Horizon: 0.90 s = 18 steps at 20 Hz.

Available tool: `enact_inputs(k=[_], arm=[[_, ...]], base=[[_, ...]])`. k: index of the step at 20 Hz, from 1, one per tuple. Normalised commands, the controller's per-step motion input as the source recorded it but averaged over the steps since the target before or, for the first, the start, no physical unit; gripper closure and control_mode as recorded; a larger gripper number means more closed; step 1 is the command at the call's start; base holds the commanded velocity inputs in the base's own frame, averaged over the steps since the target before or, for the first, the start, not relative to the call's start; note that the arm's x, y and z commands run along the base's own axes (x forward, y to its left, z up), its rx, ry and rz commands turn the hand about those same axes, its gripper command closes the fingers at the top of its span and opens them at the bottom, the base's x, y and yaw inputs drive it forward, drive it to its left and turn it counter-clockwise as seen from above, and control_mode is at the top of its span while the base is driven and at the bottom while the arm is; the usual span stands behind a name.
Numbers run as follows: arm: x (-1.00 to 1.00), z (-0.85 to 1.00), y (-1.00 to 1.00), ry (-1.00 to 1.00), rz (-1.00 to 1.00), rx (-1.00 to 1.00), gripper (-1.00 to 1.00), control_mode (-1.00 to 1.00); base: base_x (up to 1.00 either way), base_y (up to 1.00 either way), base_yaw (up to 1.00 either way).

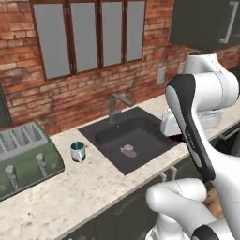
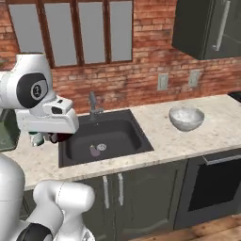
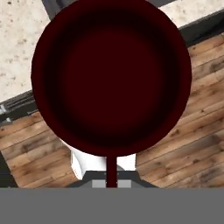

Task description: Clear the mugs and bowl far away from the sink.

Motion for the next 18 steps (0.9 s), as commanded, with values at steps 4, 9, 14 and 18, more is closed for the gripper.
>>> enact_inputs(k=[4,9,14,18], arm=[[0.00,0.00,0.00,0.00,0.00,0.00,1.00,1.00],[0.00,0.00,0.00,0.00,0.00,0.00,1.00,1.00],[0.00,0.00,0.00,0.00,0.00,0.00,1.00,1.00],[0.00,0.00,0.00,0.00,0.00,0.00,1.00,1.00]], base=[[0.00,0.00,-1.00],[0.00,0.00,-1.00],[0.00,0.00,-1.00],[0.00,0.00,-1.00]])
